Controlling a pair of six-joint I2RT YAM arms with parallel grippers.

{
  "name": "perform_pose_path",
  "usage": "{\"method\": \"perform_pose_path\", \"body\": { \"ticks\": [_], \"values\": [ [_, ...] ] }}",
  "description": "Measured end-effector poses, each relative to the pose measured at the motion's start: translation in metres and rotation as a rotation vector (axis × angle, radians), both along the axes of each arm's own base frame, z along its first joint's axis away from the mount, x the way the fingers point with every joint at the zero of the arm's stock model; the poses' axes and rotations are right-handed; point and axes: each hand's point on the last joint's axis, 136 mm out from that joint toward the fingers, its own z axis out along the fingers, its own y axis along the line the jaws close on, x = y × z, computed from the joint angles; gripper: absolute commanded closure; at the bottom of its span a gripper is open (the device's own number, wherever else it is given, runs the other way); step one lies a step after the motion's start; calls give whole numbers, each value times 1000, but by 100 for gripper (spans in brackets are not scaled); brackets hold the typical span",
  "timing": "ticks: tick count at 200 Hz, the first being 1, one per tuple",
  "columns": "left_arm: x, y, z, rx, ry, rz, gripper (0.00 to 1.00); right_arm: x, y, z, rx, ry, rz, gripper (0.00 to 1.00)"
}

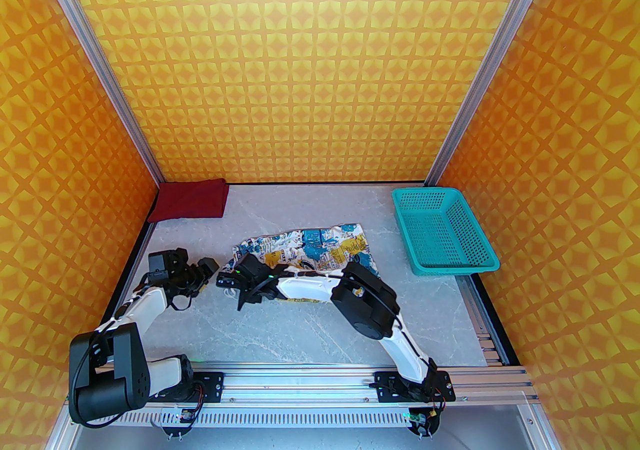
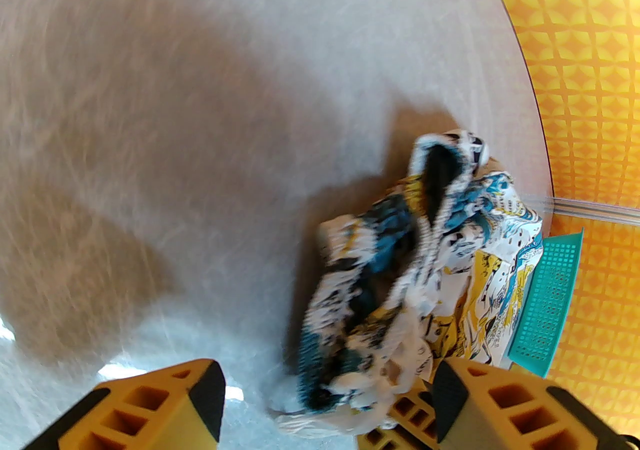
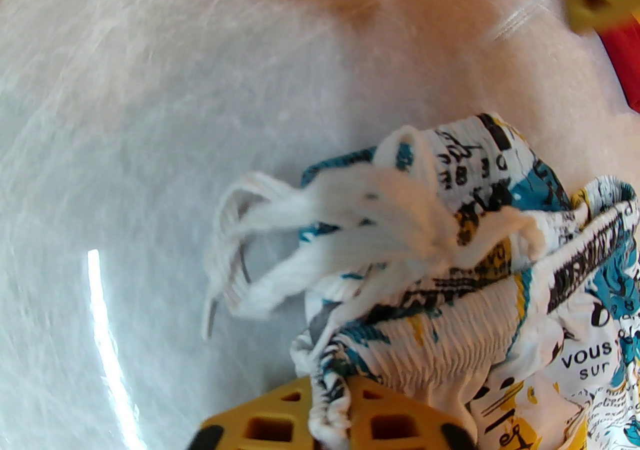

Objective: Fold and stack the mixed laundry pile

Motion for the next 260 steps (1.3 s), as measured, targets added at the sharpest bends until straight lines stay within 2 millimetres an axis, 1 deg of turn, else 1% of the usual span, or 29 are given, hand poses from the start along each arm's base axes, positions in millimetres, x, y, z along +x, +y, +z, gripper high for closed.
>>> {"method": "perform_pose_path", "body": {
  "ticks": [14, 24, 50, 68, 85, 121, 141, 154, 171, 181, 189, 199, 204, 210, 220, 230, 239, 251, 260],
  "values": [
    [-2, -8, -2, -24, 10, 0, 23, 3, -6, 11, 41, -7, -5, 100],
    [-1, -18, -1, -41, 8, -16, 20, 6, -9, 19, 73, -13, -9, 100],
    [10, -41, 9, -89, -41, -42, 15, 9, -9, 45, 163, -34, 0, 100],
    [17, -52, 10, -121, -52, -47, 13, 10, -6, 57, 208, -46, 12, 100],
    [23, -62, 4, -151, -39, -46, 12, 8, -3, 61, 231, -46, 26, 100],
    [29, -78, -9, -198, -6, -43, 12, 2, -3, 56, 241, -27, 48, 100],
    [37, -84, -8, -218, -17, -38, 13, 0, -3, 55, 244, -21, 56, 100],
    [43, -89, -8, -231, -24, -35, 19, -1, -2, 54, 247, -18, 60, 100],
    [50, -94, -10, -244, -32, -34, 33, -1, -2, 54, 247, -18, 60, 99],
    [53, -98, -14, -250, -26, -35, 45, -1, -2, 55, 248, -19, 58, 91],
    [54, -101, -17, -251, -20, -36, 57, -1, -3, 54, 251, -19, 56, 81],
    [55, -103, -21, -255, -7, -25, 76, -2, -4, 54, 257, -10, 44, 66],
    [55, -104, -22, -254, -8, -26, 84, -3, -5, 54, 256, -12, 48, 61],
    [57, -104, -23, -256, -9, -17, 91, -4, -7, 55, 257, -10, 45, 55],
    [60, -104, -21, -259, -22, -3, 99, -6, -12, 58, 266, 2, 24, 50],
    [64, -103, -17, -254, -48, 4, 100, -10, -18, 65, 276, 7, 12, 46],
    [66, -101, -14, -248, -63, 10, 100, -14, -26, 76, 296, 22, -13, 45],
    [68, -100, -9, -233, -86, 9, 100, -15, -39, 95, 334, 50, -69, 44],
    [68, -99, -5, -213, -101, -2, 100, -14, -51, 113, 374, 84, -134, 44]
  ]
}}
